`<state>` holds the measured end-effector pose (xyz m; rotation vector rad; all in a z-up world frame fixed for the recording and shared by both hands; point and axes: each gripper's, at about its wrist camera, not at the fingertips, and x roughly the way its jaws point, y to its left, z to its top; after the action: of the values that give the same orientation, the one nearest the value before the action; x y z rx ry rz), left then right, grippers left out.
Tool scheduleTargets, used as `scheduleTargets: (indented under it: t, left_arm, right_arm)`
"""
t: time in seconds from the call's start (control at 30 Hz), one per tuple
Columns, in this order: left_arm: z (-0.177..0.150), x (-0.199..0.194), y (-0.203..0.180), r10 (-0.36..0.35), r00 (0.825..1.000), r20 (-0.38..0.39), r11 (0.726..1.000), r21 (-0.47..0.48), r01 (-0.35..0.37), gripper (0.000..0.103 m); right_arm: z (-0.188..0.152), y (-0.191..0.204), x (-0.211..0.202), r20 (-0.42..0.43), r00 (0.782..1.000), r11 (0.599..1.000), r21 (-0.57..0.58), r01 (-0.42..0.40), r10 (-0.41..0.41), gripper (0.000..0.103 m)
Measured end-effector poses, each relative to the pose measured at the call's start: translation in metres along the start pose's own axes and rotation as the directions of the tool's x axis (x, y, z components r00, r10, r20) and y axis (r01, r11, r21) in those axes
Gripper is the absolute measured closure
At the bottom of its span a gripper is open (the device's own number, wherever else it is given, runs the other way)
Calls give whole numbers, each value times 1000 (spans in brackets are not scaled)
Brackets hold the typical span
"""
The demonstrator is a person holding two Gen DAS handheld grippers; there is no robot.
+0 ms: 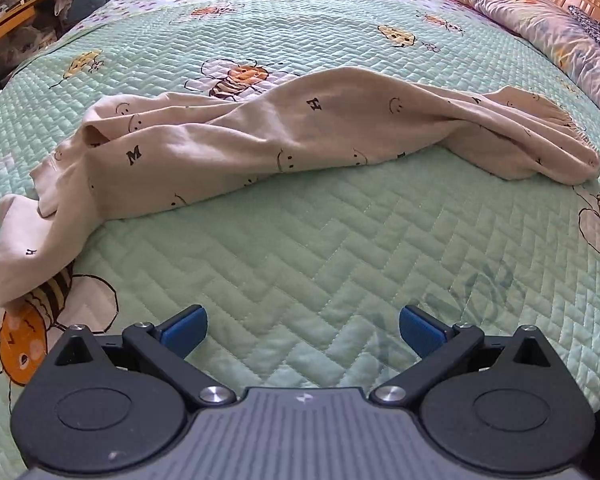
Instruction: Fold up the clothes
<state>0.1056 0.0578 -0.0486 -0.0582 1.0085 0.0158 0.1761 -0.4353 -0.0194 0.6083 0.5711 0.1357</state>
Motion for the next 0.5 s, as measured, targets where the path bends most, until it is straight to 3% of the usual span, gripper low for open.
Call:
scheduleTargets:
  t: [0.1,0.23,0.3,0.5]
  left_arm:
    - [3,-1,0,0,1000,4,1000,0,0,1]
    - [4,-5,3,20,1000,8,1000,3,-20,1]
    - [5,-7,6,30,1000,5,1000,-5,-30,1]
    - [6,-3,8,22,1000,-9,999,-26,-22,1]
  right_arm:
    - [17,15,35,-39,990,990,-27,-136,135,43]
    - [22,15,94,-131,979,987,-3,-158,156,44]
    - [21,9,113,-184,962,979,70,-192,202,45]
    - [22,1,109,-188,911,922,204,-329,367,45]
